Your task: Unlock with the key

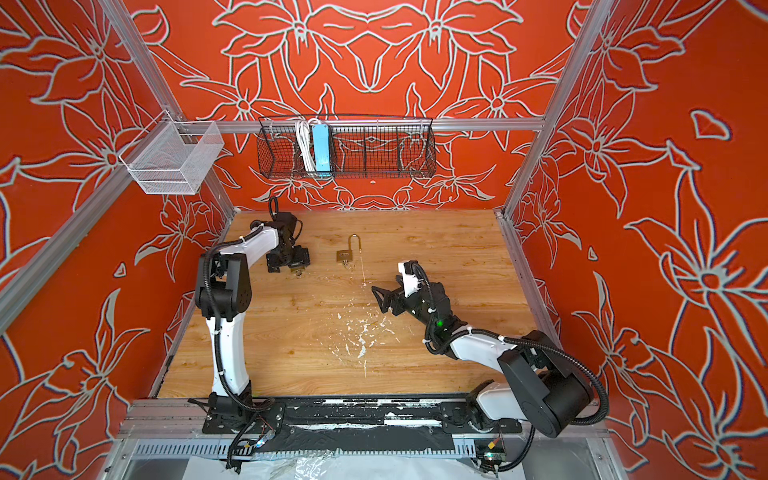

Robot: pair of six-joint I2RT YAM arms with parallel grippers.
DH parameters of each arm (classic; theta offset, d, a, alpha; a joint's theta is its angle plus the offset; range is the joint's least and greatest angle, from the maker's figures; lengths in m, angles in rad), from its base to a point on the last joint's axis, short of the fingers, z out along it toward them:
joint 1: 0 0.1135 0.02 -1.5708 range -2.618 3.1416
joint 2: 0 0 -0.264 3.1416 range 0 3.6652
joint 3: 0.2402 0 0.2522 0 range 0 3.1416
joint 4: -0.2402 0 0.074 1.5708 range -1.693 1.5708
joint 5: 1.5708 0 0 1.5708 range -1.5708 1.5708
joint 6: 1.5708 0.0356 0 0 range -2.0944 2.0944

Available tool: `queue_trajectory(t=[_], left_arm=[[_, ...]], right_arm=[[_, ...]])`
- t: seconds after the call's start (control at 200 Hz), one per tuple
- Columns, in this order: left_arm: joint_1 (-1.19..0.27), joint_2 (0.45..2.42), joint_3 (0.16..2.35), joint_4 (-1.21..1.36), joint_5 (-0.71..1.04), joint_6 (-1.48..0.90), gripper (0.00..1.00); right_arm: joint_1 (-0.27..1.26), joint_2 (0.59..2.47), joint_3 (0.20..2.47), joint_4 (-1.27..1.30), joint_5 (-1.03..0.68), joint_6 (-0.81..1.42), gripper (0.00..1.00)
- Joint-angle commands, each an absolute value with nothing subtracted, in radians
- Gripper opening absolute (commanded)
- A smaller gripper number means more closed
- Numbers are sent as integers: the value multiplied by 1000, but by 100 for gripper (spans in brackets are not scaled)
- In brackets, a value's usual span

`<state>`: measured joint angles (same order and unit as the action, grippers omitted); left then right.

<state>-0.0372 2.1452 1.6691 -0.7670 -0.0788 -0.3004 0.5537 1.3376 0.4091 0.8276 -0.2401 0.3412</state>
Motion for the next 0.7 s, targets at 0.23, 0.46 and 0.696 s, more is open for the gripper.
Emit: queue_trajectory(t=[0.23,0.46,0.696], left_arm=[[-240,1348,992,-334,-272,-359,97],[-254,755,472,-83,-612,-247,97],[-126,798,208,333,-478,-130,97]], right_arm=[[510,1058,300,703,92,292,98],[500,692,243,461,618,90,98],[317,714,170,520,562,-4,98]])
